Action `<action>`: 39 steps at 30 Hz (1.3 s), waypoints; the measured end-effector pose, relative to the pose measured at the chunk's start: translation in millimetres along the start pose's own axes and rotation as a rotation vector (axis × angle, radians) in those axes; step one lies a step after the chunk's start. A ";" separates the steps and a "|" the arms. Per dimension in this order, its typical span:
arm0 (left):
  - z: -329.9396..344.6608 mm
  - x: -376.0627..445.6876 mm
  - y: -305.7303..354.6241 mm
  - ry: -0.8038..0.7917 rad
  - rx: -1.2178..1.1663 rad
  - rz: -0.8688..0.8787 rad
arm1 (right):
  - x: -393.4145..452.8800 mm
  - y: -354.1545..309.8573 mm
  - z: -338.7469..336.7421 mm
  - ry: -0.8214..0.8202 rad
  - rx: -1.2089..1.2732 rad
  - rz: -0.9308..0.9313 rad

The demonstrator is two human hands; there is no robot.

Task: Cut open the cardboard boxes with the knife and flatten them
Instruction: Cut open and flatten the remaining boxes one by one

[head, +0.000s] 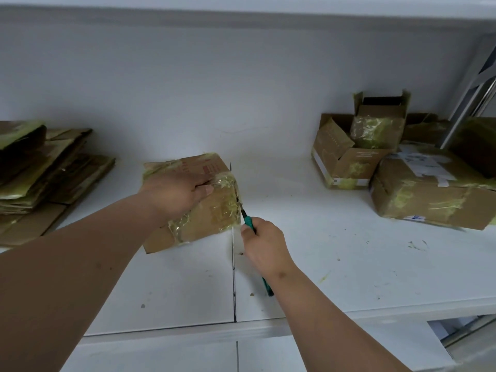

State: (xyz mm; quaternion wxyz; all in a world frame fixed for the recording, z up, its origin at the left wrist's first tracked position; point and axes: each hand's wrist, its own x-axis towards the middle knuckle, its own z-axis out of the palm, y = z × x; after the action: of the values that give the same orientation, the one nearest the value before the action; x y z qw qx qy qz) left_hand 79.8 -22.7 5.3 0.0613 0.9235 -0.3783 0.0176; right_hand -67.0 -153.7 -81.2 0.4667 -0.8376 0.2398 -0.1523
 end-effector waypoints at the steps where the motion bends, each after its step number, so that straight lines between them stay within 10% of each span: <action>1: -1.2 0.3 0.9 -0.001 0.003 0.000 | 1.9 -0.2 1.2 0.000 -0.003 0.009; 22: 4.6 -4.6 -2.1 0.085 0.153 0.024 | -5.1 -6.1 0.9 -0.300 -0.185 0.335; 27: 0.1 -9.7 -9.7 -0.052 0.108 0.050 | -3.1 7.6 -18.7 -0.054 -0.111 0.225; 39: 25.0 -1.2 31.9 0.003 0.002 -0.200 | -2.2 23.3 -35.7 -0.096 -0.770 0.072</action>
State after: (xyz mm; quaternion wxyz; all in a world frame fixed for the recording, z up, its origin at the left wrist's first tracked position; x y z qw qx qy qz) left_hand 56.2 -47.5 -16.4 0.0626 0.9567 -0.2841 0.0132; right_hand -92.1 -188.3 -82.7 0.1338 -0.9486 0.2867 0.0046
